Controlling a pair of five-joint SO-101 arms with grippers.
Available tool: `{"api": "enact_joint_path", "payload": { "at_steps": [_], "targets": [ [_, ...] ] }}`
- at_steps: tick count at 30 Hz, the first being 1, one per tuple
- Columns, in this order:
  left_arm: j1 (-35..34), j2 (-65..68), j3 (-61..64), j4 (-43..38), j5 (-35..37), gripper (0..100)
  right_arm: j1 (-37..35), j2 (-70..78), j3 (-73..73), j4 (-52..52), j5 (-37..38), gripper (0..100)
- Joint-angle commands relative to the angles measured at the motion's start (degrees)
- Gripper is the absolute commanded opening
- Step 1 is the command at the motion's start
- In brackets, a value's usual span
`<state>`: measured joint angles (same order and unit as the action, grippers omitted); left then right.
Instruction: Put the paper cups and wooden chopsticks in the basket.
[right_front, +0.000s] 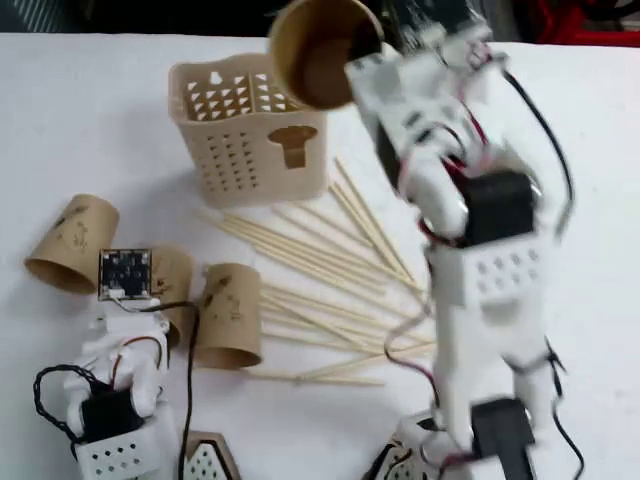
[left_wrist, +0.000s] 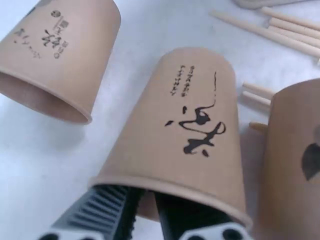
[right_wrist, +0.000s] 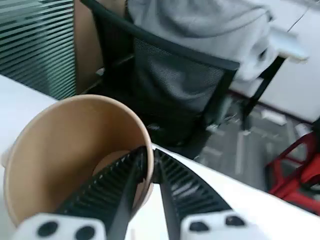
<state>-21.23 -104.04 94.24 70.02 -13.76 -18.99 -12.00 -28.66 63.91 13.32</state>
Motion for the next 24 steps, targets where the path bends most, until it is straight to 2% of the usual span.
{"api": "enact_joint_path", "payload": {
  "at_steps": [1, 7, 19, 21, 24],
  "targets": [
    [-0.48, -0.4, -0.53, -1.05, 0.18, 2, -2.15, 6.64, -8.62, 0.22, -3.52, 1.9],
    [-0.57, -0.4, -0.18, -1.05, 0.18, 2, -2.51, 17.63, -16.97, 0.22, -8.79, 1.9],
    [-0.57, -0.4, -0.09, -1.05, 0.18, 2, -2.24, 30.73, -23.74, 0.4, -9.32, 2.6],
    [-0.57, -0.4, -0.35, -1.05, 0.09, 2, -2.42, 31.34, -23.82, 2.24, -9.32, 6.3],
    [-0.57, -0.4, -0.97, -1.05, 0.09, 2, -2.42, 31.16, -23.91, 4.79, -9.32, 18.2]
  ]
}}
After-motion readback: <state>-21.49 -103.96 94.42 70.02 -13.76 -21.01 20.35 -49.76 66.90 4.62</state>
